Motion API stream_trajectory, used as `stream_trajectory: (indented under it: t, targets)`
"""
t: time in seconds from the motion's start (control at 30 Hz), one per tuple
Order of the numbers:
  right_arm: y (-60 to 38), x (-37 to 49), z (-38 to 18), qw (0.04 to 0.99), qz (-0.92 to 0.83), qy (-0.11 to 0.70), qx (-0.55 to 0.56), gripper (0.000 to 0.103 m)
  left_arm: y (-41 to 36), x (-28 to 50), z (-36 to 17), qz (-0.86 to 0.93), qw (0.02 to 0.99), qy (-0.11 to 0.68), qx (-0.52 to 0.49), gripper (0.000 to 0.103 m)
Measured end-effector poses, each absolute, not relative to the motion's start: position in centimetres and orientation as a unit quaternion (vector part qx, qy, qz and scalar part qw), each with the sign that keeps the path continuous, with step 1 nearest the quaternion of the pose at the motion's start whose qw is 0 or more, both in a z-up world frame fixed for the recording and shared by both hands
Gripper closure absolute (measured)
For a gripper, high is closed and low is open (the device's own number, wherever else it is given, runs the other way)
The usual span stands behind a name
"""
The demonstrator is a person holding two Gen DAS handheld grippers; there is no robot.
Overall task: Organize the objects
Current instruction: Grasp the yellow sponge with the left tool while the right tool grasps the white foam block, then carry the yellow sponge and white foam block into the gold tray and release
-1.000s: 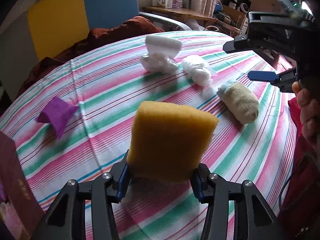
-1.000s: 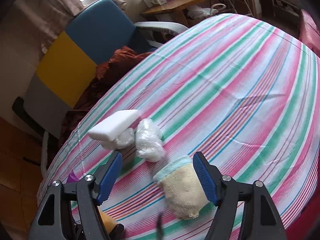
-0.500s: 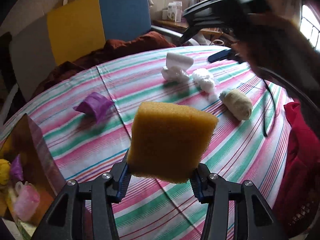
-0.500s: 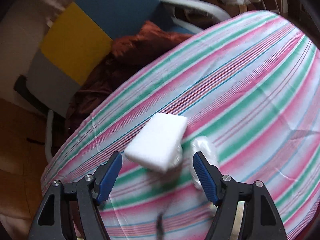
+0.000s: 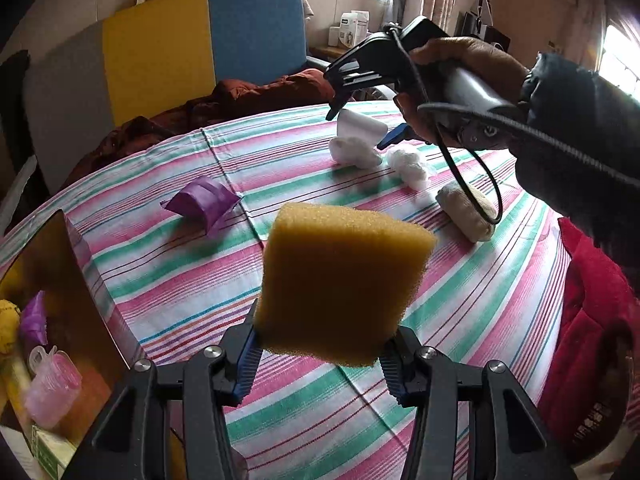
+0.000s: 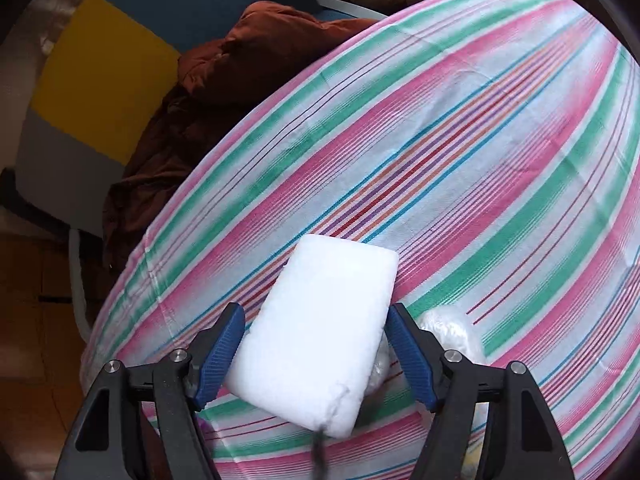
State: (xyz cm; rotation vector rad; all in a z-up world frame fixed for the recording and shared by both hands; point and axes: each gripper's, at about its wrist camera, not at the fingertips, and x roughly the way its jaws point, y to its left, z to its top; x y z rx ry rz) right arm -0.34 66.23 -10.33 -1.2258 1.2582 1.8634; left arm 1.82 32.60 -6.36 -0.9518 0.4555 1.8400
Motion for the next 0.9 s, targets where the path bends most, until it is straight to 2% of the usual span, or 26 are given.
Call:
stream_trajectory:
  t: [0.17,0.43,0.9]
  targets:
    - [64.0,1.2,-8.9,0.274,0.740,0.417,-0.451,0.039,32.3,2.0,-6.3,0.758,0.487,0.186,-0.391,0.051]
    - [59.4,3.7,-5.2,0.222,0.799,0.384,-0.405,0.039,31.1,2.6,-5.5,0.768,0.482,0.181,-0.382,0.051]
    - [47.7,4.6,-3.4,0.119,0.854,0.315,-0.396,0.039,24.9,1.9,-1.7,0.819,0.424,0.149,-0.358,0.051]
